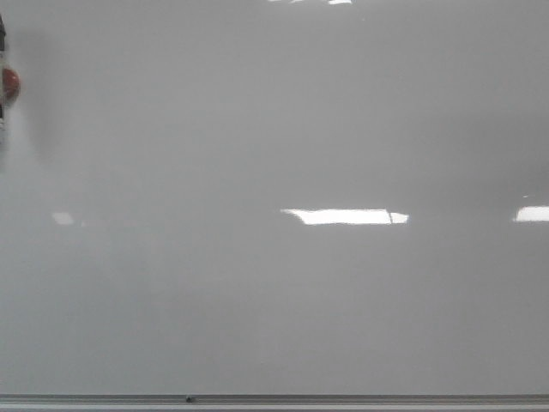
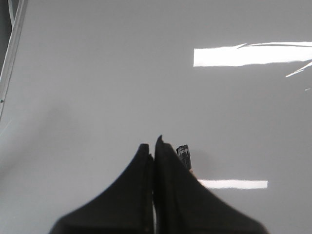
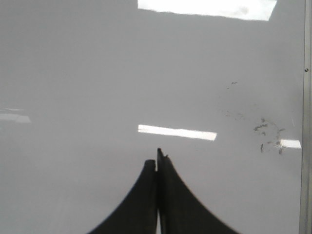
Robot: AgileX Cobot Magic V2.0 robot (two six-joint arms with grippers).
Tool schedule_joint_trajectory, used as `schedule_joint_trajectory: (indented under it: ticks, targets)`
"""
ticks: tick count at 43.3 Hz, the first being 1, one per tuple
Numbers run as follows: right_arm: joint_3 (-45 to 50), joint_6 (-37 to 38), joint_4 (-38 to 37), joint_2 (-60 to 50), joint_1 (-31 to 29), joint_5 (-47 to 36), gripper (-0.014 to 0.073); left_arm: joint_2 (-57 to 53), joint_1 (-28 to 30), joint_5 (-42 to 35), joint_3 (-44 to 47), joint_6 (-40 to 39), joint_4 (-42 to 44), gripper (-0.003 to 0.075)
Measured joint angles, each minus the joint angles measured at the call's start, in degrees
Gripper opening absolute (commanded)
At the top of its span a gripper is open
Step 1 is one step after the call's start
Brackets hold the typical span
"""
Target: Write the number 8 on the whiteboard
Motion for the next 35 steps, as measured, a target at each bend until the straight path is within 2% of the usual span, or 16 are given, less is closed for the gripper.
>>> schedule_joint_trajectory:
  ticks: [14, 24, 35]
  targets:
    - [-13.6, 0.0, 0.0, 11.7, 0.0, 14.2, -0.0108, 10.6, 0.0, 12.2, -14.0, 0.0, -5.6, -0.0021]
    - [-15.0, 0.0, 0.0, 16.4, 0.0, 19.4, -0.0108, 14.9, 0.0, 16.3, -14.5, 0.0, -5.3, -0.0021]
    - [-14.3, 0.0, 0.0, 18.4, 0.0, 19.9, -0.0106, 16.8, 0.0, 18.1, -14.5, 0.0, -4.7, -0.0021]
